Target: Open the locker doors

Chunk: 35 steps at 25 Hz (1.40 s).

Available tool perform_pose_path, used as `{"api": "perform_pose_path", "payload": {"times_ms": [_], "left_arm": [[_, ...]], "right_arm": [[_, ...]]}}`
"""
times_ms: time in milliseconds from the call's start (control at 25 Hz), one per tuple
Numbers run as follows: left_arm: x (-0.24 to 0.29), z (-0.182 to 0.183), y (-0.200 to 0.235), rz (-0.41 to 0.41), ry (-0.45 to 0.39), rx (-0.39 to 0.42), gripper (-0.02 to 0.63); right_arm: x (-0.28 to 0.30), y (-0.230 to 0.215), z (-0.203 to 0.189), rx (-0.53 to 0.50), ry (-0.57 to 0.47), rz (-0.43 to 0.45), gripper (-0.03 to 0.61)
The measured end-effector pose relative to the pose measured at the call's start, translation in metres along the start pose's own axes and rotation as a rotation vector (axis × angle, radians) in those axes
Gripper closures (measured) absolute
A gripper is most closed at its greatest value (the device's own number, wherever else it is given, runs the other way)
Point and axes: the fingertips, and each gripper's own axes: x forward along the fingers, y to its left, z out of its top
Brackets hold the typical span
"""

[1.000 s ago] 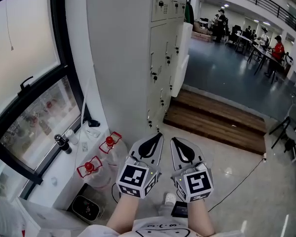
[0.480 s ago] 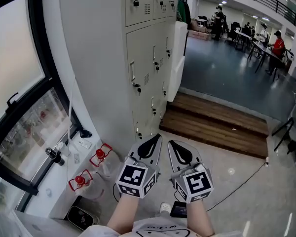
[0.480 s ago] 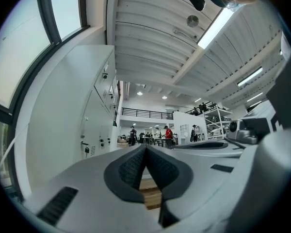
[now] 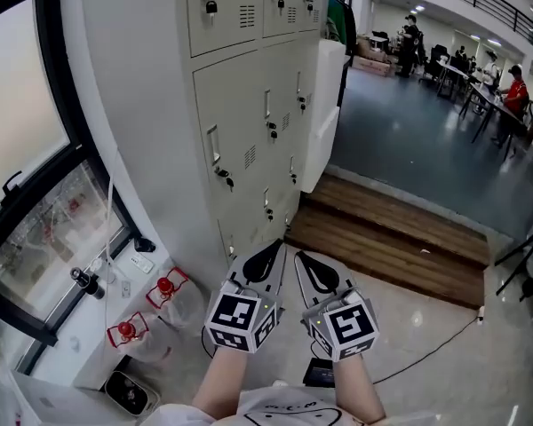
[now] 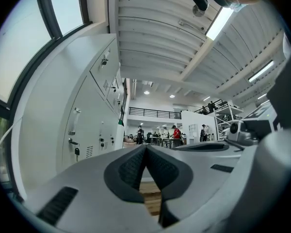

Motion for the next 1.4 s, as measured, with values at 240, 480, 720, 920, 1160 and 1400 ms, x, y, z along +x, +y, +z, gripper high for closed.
{"api": "perform_pose_path", "payload": {"times_ms": [240,480,720,920,1160,1400], "left_arm": [[0.030,-0.014,0.007,0.050,0.037,-0.002,0.594],[0.062,-0.037,0.015,0.051,0.085,0.002,0.594],[0.109,-0.041,0.031,0.033,0.075,0.000,0.594],[0.154,-0.052,0.065,0.070,0.093,0.029,0.594],[0.218,-0.068,0.114,0.097,0.134,0.039,0.594],[0.268,-0.083,0.162,0.117,0.164,0.046,0.594]], "right_arm": [[0.013,-0.029,-0.016,0.043,0.001,0.040,0.565],[0.031,-0.050,-0.044,0.104,0.017,0.062,0.565],[0.063,-0.085,-0.060,0.116,0.019,0.067,0.565],[0.107,-0.122,-0.078,0.127,0.040,0.062,0.565],[0.169,-0.162,-0.108,0.133,0.096,0.083,0.565],[0.230,-0.191,-0.148,0.138,0.161,0.115,0.565]]}}
